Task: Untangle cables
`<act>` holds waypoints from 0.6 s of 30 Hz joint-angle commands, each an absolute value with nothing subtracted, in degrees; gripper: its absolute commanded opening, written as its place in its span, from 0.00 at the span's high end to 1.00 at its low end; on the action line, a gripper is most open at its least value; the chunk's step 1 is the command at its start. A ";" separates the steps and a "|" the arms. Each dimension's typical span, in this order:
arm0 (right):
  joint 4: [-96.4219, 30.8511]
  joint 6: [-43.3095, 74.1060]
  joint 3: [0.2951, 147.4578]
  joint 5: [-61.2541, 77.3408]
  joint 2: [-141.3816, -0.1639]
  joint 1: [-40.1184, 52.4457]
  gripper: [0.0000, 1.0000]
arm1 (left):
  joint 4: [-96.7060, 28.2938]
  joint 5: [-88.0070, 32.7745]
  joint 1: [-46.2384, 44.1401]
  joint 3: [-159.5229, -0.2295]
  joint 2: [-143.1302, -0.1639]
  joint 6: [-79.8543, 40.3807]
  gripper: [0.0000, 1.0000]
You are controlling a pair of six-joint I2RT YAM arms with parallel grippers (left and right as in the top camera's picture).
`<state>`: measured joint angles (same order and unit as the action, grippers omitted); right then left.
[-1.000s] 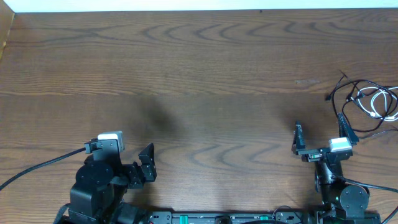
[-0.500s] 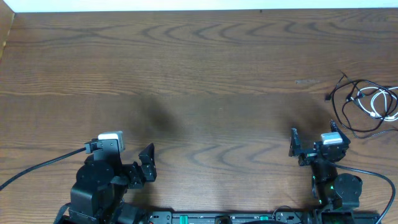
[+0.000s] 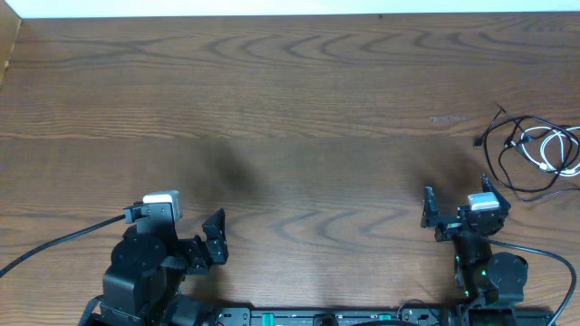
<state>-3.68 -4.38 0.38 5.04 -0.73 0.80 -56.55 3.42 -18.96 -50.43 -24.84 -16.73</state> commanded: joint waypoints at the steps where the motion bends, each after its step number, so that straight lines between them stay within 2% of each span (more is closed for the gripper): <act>1: -3.92 -3.70 0.32 3.09 -0.30 0.40 0.01 | -56.51 4.56 -18.83 -50.24 -24.67 -16.84 0.02; 18: -4.23 -3.66 0.32 -1.02 -0.30 0.40 0.01 | -56.51 4.54 -18.83 -50.24 -24.67 -16.84 0.02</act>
<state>-4.01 -4.38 0.38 0.30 -0.73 0.80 -56.55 3.42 -18.96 -50.43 -24.84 -16.73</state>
